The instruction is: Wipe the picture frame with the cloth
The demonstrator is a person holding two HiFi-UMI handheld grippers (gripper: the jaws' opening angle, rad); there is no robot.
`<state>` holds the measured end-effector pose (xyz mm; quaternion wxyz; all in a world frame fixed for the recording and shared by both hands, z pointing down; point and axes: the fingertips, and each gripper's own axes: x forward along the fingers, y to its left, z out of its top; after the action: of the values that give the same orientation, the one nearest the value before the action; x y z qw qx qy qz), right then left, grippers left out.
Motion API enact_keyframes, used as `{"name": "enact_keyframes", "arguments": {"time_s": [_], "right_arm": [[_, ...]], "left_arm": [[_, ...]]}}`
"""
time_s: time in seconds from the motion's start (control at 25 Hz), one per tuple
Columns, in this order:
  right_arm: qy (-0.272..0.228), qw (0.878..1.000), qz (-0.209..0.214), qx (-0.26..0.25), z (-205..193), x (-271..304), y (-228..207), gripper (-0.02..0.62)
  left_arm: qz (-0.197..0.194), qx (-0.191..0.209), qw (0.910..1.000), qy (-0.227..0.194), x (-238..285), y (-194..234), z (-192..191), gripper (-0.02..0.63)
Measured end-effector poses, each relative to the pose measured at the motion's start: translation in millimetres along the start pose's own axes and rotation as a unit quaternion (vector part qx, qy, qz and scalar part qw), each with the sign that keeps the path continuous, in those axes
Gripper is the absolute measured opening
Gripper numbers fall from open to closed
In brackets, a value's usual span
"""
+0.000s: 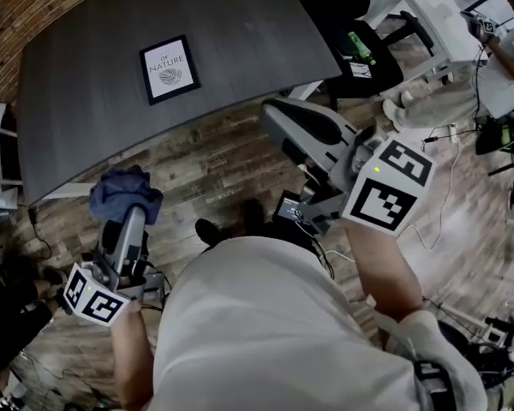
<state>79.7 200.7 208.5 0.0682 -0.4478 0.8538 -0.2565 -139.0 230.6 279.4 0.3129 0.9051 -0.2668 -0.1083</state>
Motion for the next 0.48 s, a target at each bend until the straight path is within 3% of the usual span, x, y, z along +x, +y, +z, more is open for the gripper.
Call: {"name": "enact_keyframes", "arguments": {"time_s": [0.24,0.48], "right_arm": [[-0.051,0.995,-0.053,-0.063,51.8,-37.4,-11.1,0.014],[-0.067,0.992,-0.078,-0.074,65.8,-55.0,-12.5,0.014]], "left_arm": [[-0.015,-0.001,0.9998,0.012,7.0,2.7,0.1,0.117],[-0.029,-0.003,0.9993,0.022,8.9,1.0,-0.8,0.117]]}}
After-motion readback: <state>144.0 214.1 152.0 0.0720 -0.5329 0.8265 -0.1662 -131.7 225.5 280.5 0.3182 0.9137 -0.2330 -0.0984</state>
